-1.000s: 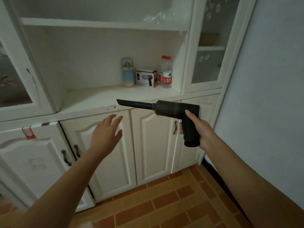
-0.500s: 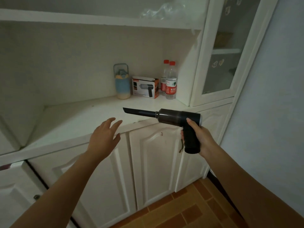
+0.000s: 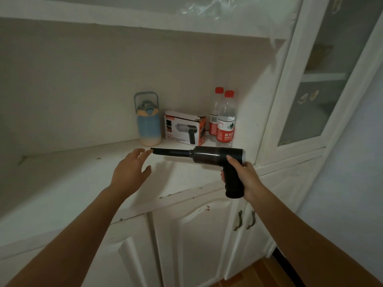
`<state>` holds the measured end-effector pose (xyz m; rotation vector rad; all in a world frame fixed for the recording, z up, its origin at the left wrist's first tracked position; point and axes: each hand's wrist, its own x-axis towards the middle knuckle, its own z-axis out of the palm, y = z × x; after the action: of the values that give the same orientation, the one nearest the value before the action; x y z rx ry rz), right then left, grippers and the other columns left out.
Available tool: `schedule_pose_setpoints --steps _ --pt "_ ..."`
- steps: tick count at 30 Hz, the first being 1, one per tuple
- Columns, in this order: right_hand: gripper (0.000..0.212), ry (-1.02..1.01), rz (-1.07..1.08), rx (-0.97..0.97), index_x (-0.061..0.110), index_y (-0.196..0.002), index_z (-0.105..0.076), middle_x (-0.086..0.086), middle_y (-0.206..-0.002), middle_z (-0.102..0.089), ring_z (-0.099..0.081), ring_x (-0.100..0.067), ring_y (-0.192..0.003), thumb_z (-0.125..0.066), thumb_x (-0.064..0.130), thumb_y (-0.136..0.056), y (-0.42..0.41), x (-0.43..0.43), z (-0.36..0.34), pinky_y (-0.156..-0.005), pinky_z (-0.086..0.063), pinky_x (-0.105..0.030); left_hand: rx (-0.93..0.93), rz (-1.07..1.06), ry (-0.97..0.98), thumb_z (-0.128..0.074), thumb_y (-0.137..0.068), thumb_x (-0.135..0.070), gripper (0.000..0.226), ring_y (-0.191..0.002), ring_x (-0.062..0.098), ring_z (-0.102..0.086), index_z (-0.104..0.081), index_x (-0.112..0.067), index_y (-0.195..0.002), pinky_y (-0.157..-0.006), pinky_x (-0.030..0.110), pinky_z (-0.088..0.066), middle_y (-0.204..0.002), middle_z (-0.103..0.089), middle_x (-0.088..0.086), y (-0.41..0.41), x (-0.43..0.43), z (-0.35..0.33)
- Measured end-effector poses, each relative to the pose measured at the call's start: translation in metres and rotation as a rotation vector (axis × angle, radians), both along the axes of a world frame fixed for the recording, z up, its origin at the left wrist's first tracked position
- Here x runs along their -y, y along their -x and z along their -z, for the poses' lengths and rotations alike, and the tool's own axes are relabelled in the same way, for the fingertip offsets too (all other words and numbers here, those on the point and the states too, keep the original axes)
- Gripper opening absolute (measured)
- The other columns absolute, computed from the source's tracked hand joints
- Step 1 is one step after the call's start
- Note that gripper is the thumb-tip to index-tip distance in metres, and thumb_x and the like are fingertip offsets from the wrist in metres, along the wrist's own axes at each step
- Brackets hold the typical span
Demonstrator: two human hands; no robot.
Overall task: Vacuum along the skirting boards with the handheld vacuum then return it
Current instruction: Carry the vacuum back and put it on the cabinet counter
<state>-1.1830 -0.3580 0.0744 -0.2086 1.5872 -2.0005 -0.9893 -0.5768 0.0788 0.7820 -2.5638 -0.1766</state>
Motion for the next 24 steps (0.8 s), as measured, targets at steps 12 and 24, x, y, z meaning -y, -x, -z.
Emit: schedule_pose_setpoints --steps 12,24 --pt "0.042 -0.080 -0.008 0.007 0.001 -0.116 -0.053 -0.017 -0.083 -0.066 -0.064 -0.026 -0.064 -0.067 0.025 -0.084 0.044 0.074 0.016 -0.059 -0.053 -0.033 0.093 -0.038 -0.266 -0.054 -0.092 -0.024 0.063 -0.128 0.027 -0.043 -0.026 -0.020 -0.148 -0.100 0.035 -0.038 -0.145 -0.039 0.010 0.067 0.066 0.022" --pt "0.039 -0.324 -0.020 -0.068 0.002 -0.114 -0.052 -0.021 -0.102 -0.066 -0.065 -0.029 -0.078 -0.061 0.029 -0.088 0.061 0.104 0.026 -0.078 -0.055 -0.040 0.155 0.026 -0.222 -0.053 -0.093 -0.027 0.060 -0.132 0.027 -0.039 -0.029 -0.015 -0.147 -0.107 0.033 -0.031 -0.148 -0.037 0.011 0.092 0.099 0.041"
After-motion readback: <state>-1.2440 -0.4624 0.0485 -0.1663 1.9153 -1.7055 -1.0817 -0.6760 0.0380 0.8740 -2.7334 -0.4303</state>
